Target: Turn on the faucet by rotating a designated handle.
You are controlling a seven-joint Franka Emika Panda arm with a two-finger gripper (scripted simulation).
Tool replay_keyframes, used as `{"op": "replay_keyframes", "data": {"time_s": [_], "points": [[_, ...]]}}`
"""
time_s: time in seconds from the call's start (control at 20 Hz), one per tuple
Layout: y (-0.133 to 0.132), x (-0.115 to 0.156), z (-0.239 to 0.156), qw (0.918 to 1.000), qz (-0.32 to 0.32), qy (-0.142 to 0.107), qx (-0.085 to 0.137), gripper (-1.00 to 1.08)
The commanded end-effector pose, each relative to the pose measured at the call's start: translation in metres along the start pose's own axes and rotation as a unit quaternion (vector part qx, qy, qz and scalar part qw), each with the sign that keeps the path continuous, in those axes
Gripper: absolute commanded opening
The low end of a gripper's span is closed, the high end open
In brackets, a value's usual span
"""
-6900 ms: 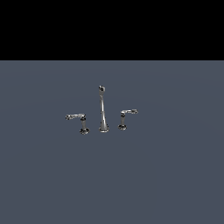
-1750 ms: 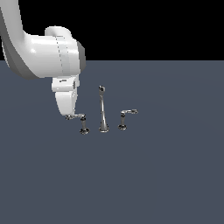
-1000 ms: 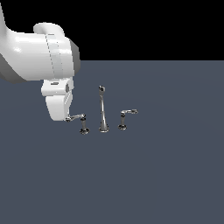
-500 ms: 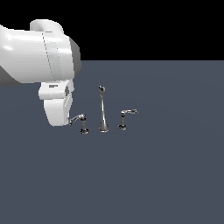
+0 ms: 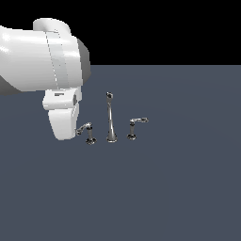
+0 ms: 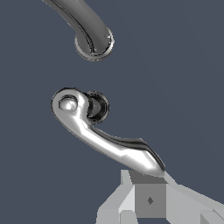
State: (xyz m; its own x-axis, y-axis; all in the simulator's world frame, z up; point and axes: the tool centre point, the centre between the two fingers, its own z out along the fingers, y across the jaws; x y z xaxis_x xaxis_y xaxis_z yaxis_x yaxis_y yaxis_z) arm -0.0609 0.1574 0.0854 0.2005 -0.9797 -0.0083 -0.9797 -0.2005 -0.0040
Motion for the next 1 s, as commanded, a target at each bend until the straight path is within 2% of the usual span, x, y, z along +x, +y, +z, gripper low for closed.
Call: {"op": "replay_keyframes", "data": {"time_s": [0.0, 0.35, 0.4, 0.9, 0.95], "points": [[0.005, 0.021, 0.000, 0.9999, 0.010, 0.003, -0.001, -1.00], [0.018, 0.047, -0.001, 0.9999, 0.013, 0.004, -0.002, -1.00], [0.016, 0.020, 0.000, 1.0000, -0.007, 0.000, -0.001, -1.00], [0.002, 0.089, -0.001, 0.9999, 0.012, 0.004, -0.002, -1.00], [0.002, 0.089, -0.001, 0.9999, 0.012, 0.004, -0.002, -1.00]]}}
